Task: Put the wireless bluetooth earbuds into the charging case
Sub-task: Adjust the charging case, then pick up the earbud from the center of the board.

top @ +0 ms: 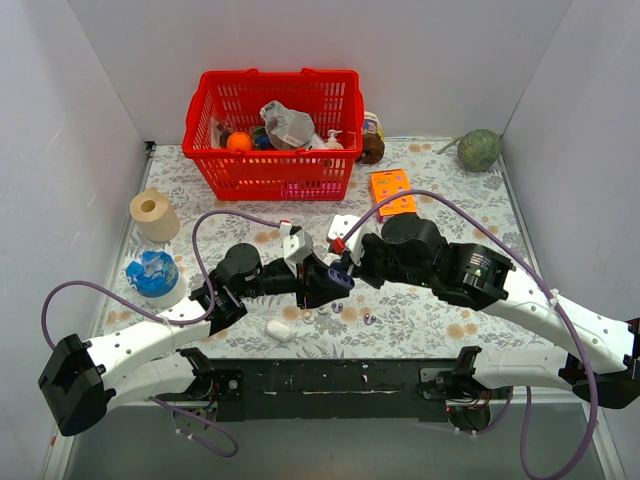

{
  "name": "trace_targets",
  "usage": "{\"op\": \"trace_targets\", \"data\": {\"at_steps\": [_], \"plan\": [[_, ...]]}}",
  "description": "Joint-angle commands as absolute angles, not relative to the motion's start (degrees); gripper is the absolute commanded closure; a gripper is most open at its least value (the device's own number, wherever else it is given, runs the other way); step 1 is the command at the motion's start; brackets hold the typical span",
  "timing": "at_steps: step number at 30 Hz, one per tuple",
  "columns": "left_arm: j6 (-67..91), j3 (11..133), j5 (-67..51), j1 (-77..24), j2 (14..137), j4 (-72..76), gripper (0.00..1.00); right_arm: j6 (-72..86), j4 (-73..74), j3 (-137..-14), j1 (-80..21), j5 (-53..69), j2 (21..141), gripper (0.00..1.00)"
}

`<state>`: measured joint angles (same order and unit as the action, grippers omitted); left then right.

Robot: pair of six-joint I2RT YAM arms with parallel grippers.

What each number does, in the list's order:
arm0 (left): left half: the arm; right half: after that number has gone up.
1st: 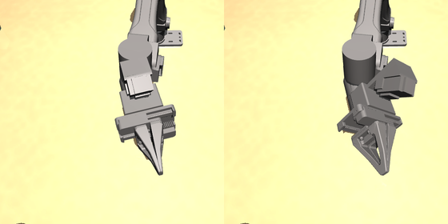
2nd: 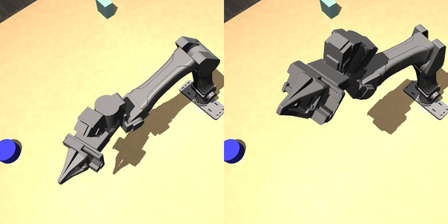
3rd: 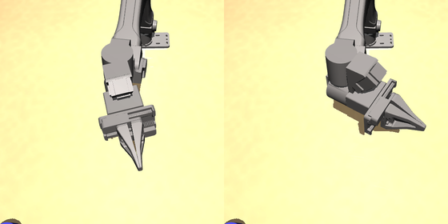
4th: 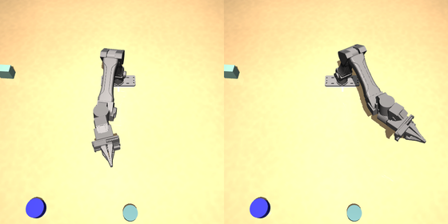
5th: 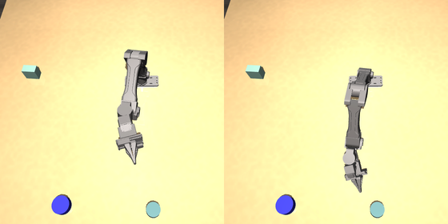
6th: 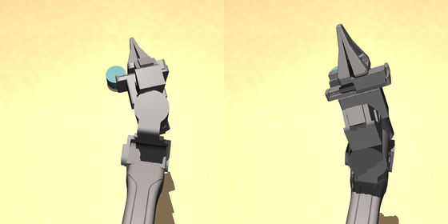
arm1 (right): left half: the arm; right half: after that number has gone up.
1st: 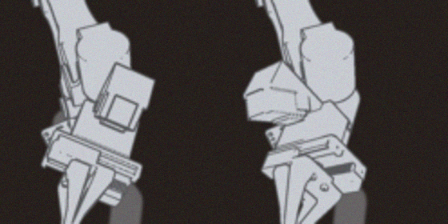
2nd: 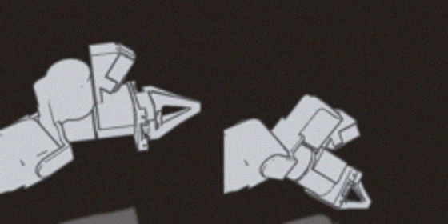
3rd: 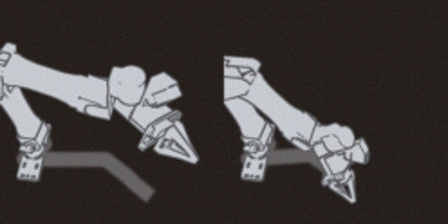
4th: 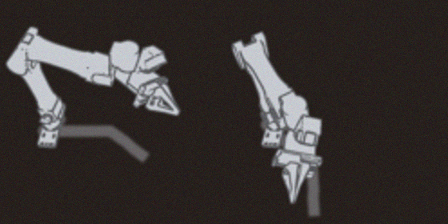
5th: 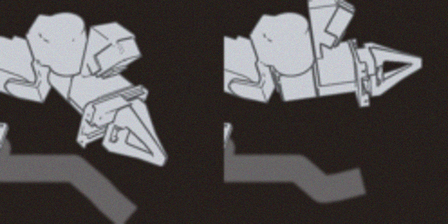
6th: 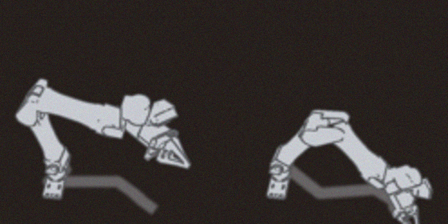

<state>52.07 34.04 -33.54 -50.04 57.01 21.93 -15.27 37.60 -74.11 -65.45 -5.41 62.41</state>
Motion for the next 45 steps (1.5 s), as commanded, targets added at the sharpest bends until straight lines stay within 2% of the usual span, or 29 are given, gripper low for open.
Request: {"op": "trace_targets", "data": {"at_steps": [1,6,7,8,11,16,19,24,31,36,40,45], "plan": [[51.6,34.9,-33.1,-49.7,57.0,24.6,1.0,-14.2,36.3,-74.5,-66.1,-4.1,62.8,0.99],[52.0,33.9,-32.6,-49.7,56.3,25.7,1.0,-12.9,35.3,-74.7,-66.1,-4.8,62.8,0.99],[52.4,33.4,-32.4,-49.7,56.2,26.7,1.0,-12.1,34.8,-74.9,-66.1,-5.2,62.7,0.94],[53.1,32.6,-32.2,-49.7,56.0,27.3,1.0,-9.6,34.2,-75.0,-66.0,-5.7,62.5,0.76],[54.5,30.3,-30.4,-49.7,54.8,30.4,1.0,-2.8,32.2,-76.5,-64.3,-6.9,62.7,0.51],[55.3,26.6,-26.6,-49.7,51.2,35.5,1.0,6.3,28.8,-79.9,-59.2,-1.2,63.0,0.39],[55.8,24.8,-24.7,-49.7,49.5,36.8,1.0,10.6,26.6,-78.8,-54.4,1.5,61.0,0.38],[59.5,19.2,-19.3,-49.7,42.6,41.7,1.0,14.2,23.1,-70.9,-48.5,-2.5,55.8,0.4],[67.2,11.4,-17.0,-49.7,30.3,43.4,1.0,14.9,21.4,-47.6,-48.3,-6.1,49.8,0.51],[68.2,10.2,-16.3,-49.7,24.7,38.1,1.0,17.8,20.5,-36.3,-48.3,-2.8,49.3,0.53],[67.3,10.5,-16.3,-49.7,23.0,35.1,1.0,18.1,18.4,-33.8,-48.6,-1.8,51.3,0.49],[67.0,11.4,-17.4,-49.7,24.3,33.8,1.0,15.5,17.8,-33.3,-53.2,-4.2,56.8,0.51]]}}
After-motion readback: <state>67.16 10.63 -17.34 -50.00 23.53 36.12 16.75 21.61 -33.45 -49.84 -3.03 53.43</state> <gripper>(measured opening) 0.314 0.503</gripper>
